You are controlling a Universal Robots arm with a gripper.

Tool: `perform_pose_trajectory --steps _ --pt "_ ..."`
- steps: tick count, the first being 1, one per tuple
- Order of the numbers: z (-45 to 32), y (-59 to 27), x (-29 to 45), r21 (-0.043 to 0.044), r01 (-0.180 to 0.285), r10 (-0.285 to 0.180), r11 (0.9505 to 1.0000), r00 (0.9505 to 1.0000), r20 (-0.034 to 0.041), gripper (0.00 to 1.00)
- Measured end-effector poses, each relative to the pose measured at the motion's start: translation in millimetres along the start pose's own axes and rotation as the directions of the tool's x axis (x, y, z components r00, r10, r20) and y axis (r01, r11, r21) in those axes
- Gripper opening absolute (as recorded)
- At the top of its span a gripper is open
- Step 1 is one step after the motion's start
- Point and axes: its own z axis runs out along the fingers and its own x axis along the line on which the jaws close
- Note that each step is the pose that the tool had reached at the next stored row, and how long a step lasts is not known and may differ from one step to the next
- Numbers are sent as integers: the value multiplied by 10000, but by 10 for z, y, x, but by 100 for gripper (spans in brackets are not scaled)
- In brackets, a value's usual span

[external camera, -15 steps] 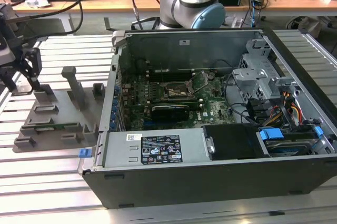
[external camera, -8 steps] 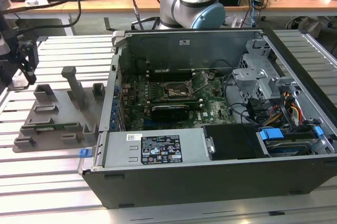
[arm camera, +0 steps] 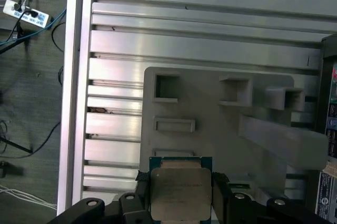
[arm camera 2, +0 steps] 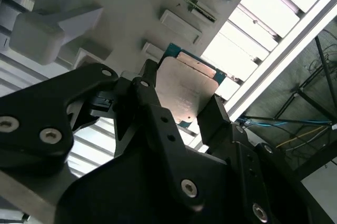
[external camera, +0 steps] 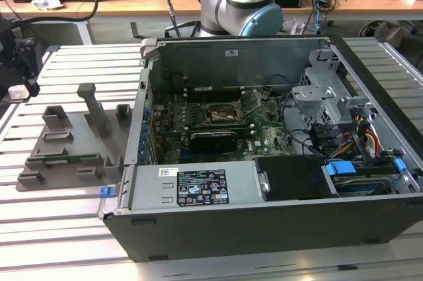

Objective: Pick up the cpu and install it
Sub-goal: 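Pick up the cpu and move it towards the insertion slot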

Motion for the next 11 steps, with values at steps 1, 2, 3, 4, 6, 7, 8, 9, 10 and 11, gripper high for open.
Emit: perform_pose_trajectory --steps 1,2,3,4,6,7,8,9,10,11 --pt "-47 -2 -1 -2 0 0 10000 10000 1 55" --pt "-87 -4 -1 -8 0 0 10000 10000 0 55" --pt "-101 -6 -1 -43 2 -2 10000 10000 3 55" --pt "-115 -6 -1 -134 0 0 9999 10000 11 55" --pt "-156 -7 -1 -201 -3 3 9998 10000 15 55" --pt "-183 -8 -1 -206 -4 4 9998 10000 15 55" --pt "-218 -10 -2 -206 -4 4 9998 10000 15 55" --pt "-261 -13 -3 -206 -2 3 9998 10000 15 55" --pt "-322 -15 -3 -207 -3 3 9998 10000 15 55" --pt "-394 -19 -4 -207 -2 3 9998 10000 16 55"
